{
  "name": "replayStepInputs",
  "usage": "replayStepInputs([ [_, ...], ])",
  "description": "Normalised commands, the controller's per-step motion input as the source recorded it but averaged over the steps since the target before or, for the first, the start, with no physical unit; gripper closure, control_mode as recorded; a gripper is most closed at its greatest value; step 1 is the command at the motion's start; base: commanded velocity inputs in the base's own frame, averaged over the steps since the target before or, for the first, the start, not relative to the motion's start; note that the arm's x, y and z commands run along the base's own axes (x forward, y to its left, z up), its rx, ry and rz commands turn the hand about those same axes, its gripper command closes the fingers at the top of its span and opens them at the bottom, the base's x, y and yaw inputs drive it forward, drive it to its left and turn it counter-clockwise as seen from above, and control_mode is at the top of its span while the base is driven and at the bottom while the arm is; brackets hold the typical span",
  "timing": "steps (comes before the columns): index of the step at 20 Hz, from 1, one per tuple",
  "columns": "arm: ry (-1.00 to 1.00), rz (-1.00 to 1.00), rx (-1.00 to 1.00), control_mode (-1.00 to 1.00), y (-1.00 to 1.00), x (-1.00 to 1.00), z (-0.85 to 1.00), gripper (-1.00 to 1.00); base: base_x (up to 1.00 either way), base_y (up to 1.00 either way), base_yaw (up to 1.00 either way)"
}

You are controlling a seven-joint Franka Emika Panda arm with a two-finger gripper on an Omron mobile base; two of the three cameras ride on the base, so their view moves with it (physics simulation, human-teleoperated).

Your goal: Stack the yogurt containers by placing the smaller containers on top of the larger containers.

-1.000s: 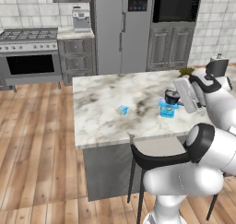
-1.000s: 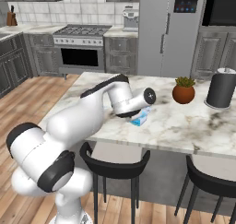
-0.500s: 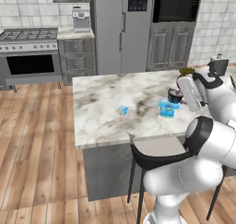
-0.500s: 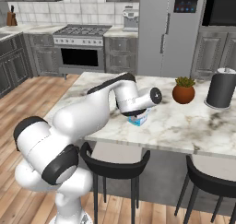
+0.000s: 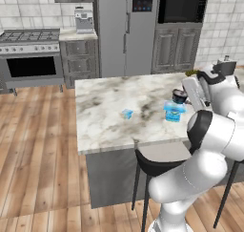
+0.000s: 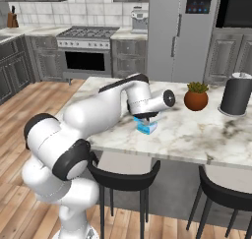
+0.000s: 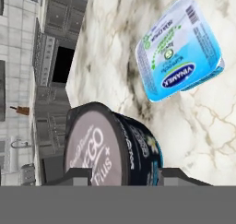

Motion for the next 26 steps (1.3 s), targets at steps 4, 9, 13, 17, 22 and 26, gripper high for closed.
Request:
replayStepInputs([
  [4, 0.0, 0.0, 0.0, -1.0, -0.19, 0.0, -0.04, 1.0, 0.0, 0.0, 0.0],
  [9, 0.0, 0.0, 0.0, -1.0, -0.18, 0.0, -0.01, 1.0, 0.0, 0.0, 0.0],
  [13, 0.0, 0.0, 0.0, -1.0, -0.13, 0.0, -0.02, 1.0, 0.0, 0.0, 0.0],
  [17, -0.03, 0.0, 0.0, -1.0, -0.01, 0.0, -0.15, 1.0, 0.0, 0.0, 0.0],
  [22, -0.03, 0.0, 0.0, -1.0, 0.0, 0.04, -0.23, 1.0, 0.0, 0.0, 0.0],
  [26, -0.01, 0.0, 0.0, -1.0, 0.0, 0.07, -0.19, 1.0, 0.0, 0.0, 0.0],
])
